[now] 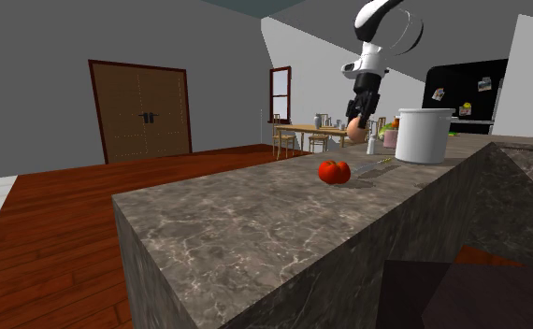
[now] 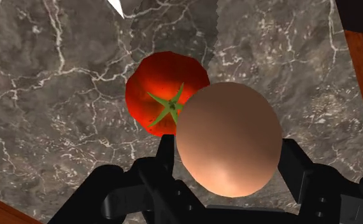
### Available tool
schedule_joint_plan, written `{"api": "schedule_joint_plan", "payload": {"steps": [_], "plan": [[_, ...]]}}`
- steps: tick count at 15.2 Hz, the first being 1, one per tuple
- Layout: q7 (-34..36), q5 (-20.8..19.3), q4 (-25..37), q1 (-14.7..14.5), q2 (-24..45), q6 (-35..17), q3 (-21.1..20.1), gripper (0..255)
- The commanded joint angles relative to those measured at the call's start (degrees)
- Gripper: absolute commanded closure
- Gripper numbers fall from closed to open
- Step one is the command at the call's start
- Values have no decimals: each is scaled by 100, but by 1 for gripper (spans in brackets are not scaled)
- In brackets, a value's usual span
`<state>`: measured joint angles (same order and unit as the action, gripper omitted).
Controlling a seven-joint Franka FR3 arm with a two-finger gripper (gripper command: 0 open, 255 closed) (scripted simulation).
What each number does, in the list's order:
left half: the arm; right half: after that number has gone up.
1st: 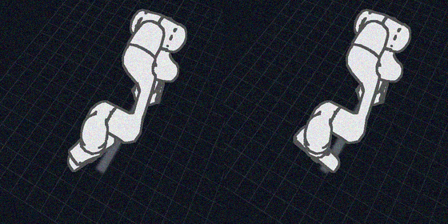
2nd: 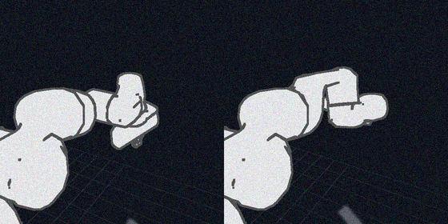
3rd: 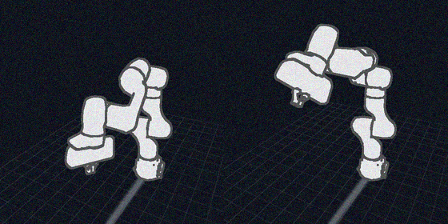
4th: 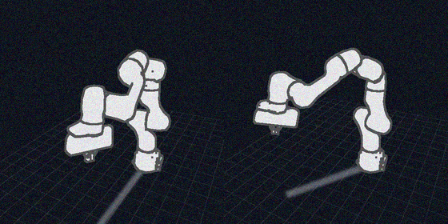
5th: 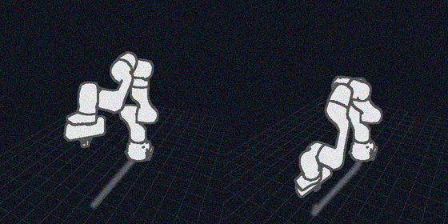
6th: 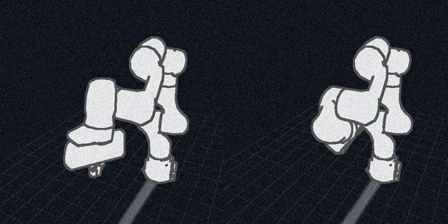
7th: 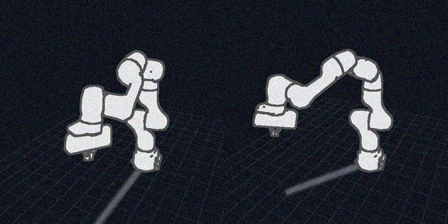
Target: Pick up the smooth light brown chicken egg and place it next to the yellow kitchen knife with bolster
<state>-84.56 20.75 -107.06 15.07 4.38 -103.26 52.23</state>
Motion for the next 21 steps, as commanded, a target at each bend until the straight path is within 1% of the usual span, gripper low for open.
{"api": "schedule_joint_plan", "payload": {"steps": [1,5,6,13,21], "plan": [[-314,86,148,190,152,159,120,255],[-1006,390,574,712,650,531,312,255],[-1288,533,784,968,887,699,362,255],[-1489,683,386,1001,1029,256,285,255],[-1766,945,21,1074,1286,-200,178,255]]}}
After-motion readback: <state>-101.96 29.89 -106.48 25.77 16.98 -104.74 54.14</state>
